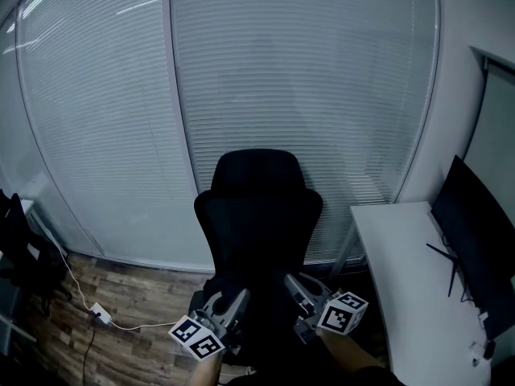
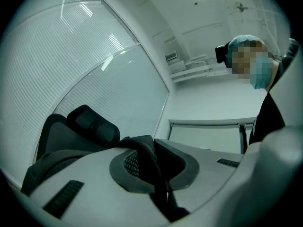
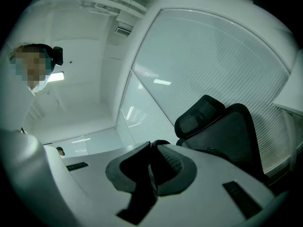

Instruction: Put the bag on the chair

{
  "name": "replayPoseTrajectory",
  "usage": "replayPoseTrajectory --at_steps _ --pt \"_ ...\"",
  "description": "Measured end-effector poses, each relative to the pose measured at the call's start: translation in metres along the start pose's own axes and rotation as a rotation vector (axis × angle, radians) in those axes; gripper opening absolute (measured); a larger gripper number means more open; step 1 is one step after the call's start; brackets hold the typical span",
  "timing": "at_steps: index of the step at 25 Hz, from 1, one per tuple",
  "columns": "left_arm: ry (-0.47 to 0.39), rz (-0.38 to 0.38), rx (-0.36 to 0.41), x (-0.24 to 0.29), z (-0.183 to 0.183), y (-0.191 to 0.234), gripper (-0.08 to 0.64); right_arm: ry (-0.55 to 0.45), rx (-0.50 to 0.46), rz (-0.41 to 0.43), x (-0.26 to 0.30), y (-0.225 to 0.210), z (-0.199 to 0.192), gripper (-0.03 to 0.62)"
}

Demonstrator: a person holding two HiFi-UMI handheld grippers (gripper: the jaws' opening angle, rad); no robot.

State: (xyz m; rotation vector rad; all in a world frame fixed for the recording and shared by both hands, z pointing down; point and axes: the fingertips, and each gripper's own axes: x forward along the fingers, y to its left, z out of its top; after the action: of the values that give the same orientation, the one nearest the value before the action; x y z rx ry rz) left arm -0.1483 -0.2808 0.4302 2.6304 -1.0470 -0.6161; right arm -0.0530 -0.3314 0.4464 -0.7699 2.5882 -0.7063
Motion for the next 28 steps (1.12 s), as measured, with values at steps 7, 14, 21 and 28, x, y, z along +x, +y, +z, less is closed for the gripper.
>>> replayPoseTrajectory --at_steps 7,14,21,28 --pt "0.022 -0.01 -0.002 0.021 0.009 0.062 0.035 -0.035 0.004 -0.036 0.048 -0.033 0.001 0.055" --pt "0.055 0.012 -0.028 0.037 0.004 0.118 0.035 -0.015 0.016 -0.084 0.089 -0.073 -0.009 0.055" --pt "0.099 0.058 -0.081 0.043 -0.015 0.168 0.035 0.037 0.03 -0.143 0.12 -0.11 -0.029 0.055" --pt "0.111 0.068 -0.087 0.05 -0.031 0.207 0.035 0.039 0.035 -0.176 0.14 -0.14 -0.042 0.055"
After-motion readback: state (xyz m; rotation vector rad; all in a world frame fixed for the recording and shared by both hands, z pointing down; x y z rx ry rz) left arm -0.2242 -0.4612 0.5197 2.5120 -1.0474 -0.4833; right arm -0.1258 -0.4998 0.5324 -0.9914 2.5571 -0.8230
